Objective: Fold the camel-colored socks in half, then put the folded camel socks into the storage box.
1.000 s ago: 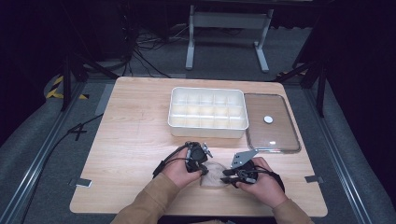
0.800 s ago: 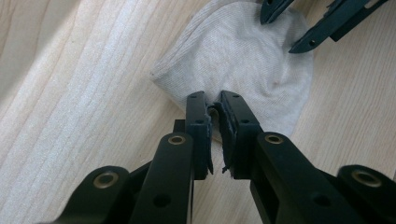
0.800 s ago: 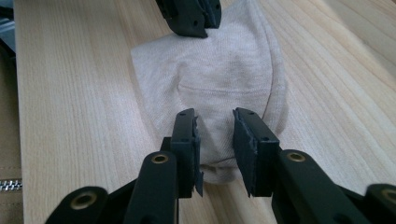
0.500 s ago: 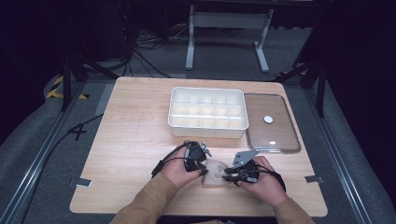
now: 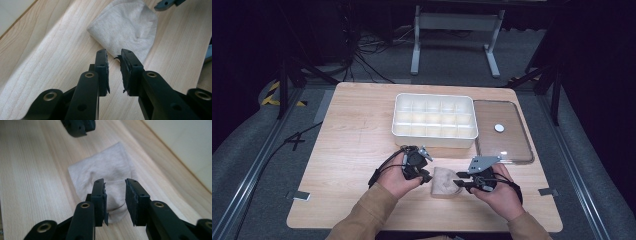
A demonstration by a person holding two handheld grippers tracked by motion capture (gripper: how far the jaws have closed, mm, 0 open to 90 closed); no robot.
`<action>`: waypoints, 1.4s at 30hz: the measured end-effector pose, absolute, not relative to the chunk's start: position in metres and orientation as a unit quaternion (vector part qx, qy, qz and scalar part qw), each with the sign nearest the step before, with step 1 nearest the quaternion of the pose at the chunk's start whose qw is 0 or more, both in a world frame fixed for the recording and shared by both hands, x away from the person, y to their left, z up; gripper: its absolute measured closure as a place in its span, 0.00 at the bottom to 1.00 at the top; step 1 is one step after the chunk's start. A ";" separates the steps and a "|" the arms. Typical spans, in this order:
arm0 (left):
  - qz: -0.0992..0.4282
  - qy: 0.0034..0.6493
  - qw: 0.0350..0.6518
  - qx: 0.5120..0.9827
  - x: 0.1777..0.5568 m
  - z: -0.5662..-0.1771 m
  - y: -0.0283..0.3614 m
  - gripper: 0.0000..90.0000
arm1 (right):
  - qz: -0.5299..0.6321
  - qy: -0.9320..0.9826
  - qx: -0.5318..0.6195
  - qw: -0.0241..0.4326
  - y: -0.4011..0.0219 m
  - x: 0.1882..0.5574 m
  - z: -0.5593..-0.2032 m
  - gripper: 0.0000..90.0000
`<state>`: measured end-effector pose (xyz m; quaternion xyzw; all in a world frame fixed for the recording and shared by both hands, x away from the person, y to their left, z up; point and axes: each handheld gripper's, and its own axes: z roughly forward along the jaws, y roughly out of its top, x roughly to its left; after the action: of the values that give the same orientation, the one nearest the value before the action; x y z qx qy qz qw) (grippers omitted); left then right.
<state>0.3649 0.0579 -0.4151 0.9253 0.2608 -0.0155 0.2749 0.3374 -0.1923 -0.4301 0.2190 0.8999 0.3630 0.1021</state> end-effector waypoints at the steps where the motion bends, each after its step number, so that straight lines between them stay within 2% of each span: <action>1: -0.014 0.260 0.277 0.925 0.365 -0.415 0.059 0.85 | 0.366 0.896 0.230 0.103 -0.194 0.337 -0.428 0.79; 7: -0.012 0.263 0.280 0.923 0.364 -0.412 0.061 0.85 | 0.372 0.877 0.284 0.107 -0.204 0.337 -0.419 0.87; 12: -0.007 0.266 0.285 0.921 0.362 -0.407 0.063 0.86 | 0.391 0.868 0.286 0.105 -0.205 0.336 -0.415 0.95; 17: -0.003 0.270 0.289 0.919 0.362 -0.403 0.066 0.86 | 0.385 0.872 0.287 0.093 -0.199 0.334 -0.418 0.99; 21: -0.003 0.269 0.289 0.919 0.363 -0.403 0.068 0.85 | 0.383 0.873 0.289 0.088 -0.196 0.332 -0.419 1.00; 27: -0.005 0.274 0.281 0.920 0.364 -0.403 0.068 0.84 | 0.388 0.867 0.309 0.055 -0.189 0.330 -0.424 1.00; 42: -0.002 0.280 0.266 0.922 0.364 -0.409 0.069 0.84 | 0.389 0.855 0.339 0.046 -0.174 0.336 -0.453 1.00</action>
<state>0.3643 0.0689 -0.4094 0.9222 0.2803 -0.0019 0.2663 0.3361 -0.1736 -0.4530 0.3394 0.8554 0.3887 0.0459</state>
